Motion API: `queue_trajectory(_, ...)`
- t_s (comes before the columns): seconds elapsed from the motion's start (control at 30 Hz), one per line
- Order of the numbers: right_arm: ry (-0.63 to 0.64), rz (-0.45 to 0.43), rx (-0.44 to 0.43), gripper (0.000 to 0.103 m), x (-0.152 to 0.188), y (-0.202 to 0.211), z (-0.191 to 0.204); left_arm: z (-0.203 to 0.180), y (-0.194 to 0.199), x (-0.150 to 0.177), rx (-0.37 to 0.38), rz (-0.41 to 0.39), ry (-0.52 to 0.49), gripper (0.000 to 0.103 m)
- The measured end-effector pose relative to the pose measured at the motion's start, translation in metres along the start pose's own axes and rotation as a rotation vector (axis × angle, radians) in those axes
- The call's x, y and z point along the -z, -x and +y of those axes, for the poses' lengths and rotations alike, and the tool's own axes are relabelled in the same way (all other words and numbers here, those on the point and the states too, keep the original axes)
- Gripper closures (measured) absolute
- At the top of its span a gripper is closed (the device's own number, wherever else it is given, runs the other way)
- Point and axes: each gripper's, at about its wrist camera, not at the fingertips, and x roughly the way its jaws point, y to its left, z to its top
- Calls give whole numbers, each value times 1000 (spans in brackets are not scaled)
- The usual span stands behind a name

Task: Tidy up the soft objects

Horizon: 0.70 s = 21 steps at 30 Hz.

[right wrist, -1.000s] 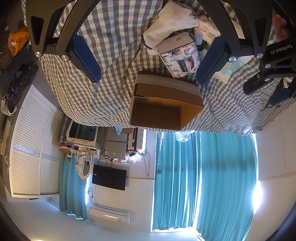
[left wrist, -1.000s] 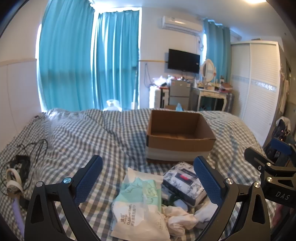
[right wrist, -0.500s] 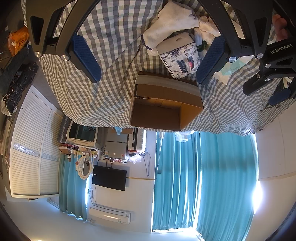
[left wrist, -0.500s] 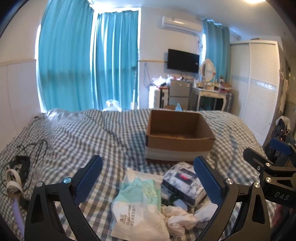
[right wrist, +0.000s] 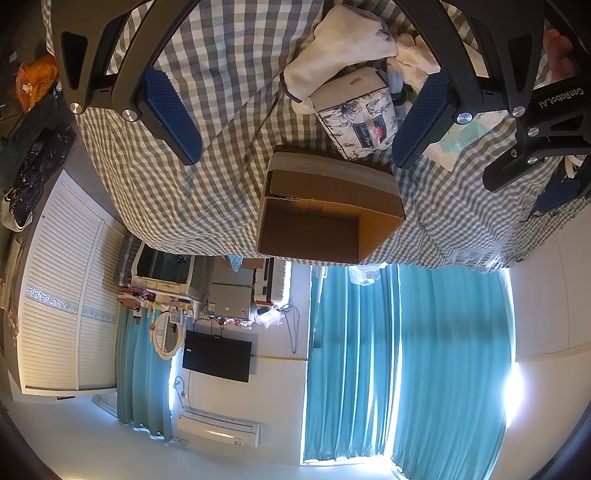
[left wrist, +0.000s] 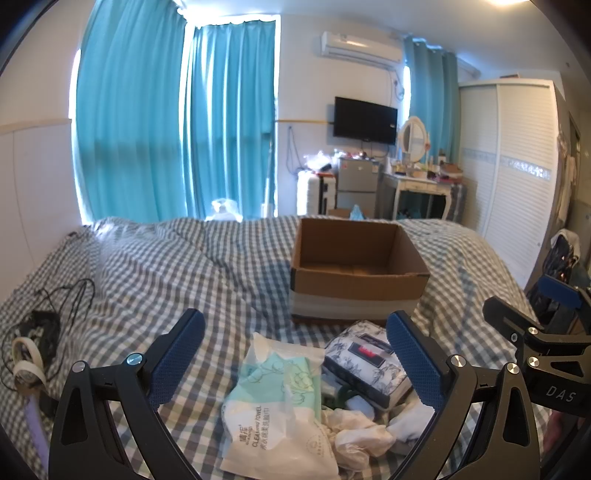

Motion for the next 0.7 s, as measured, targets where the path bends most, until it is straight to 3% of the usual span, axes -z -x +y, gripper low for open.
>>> queue_trajectory(0.7,-1,2,1,0,0,-1,-1,0,0,1,-2,-1,-1,2)
